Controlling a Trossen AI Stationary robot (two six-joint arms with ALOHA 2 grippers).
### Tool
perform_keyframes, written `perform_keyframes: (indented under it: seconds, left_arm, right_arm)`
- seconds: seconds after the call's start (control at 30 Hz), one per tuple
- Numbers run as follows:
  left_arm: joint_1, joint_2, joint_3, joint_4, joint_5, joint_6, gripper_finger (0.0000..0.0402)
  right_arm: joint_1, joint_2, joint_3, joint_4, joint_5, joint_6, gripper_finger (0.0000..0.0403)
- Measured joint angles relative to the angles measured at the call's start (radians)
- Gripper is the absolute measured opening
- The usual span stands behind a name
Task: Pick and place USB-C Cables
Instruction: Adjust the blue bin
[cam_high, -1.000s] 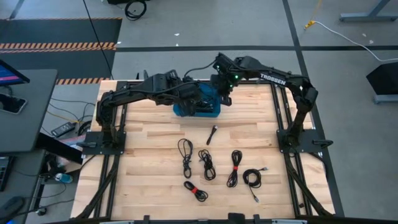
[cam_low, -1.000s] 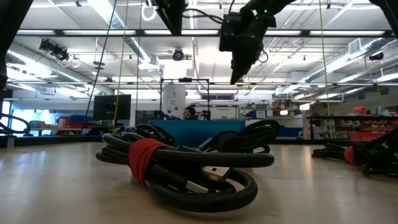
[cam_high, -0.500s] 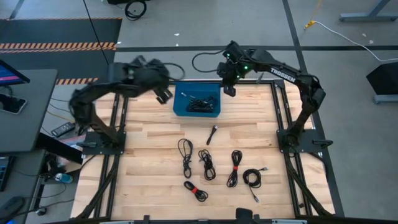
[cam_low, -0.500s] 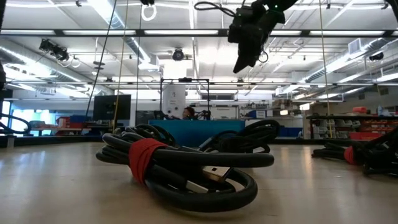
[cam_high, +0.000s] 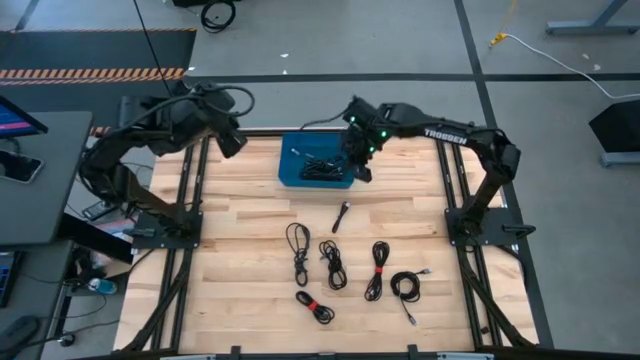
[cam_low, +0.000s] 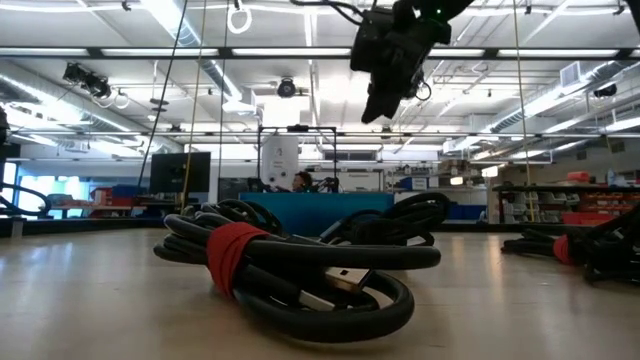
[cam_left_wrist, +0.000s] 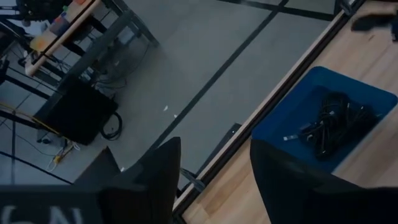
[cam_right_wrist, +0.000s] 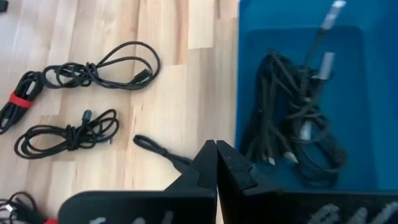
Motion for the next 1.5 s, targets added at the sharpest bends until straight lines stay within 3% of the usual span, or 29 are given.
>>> perform_keyframes:
  seconds: [0.3, 0.63, 1.1, 1.5]
  left_arm:
    - [0.001, -0.003, 0.0, 0.0, 0.0, 0.045, 0.0185]
    - [0.001, 0.0, 0.0, 0.0, 0.0, 0.044, 0.0185]
    - [0.001, 0.0, 0.0, 0.0, 0.003, 0.025, 0.0185]
    - [0.001, 0.0, 0.0, 0.0, 0.004, 0.025, 0.0185]
  right_arm:
    - [0.011, 0.0, -0.184, 0.176, 0.036, 0.071, 0.0]
    - [-0.055, 0.001, -0.195, 0.228, 0.135, 0.066, 0.0]
    - [-0.03, 0.146, -0.192, 0.274, 0.101, 0.057, 0.0]
    - [-0.02, 0.147, -0.211, 0.291, 0.053, 0.047, 0.0]
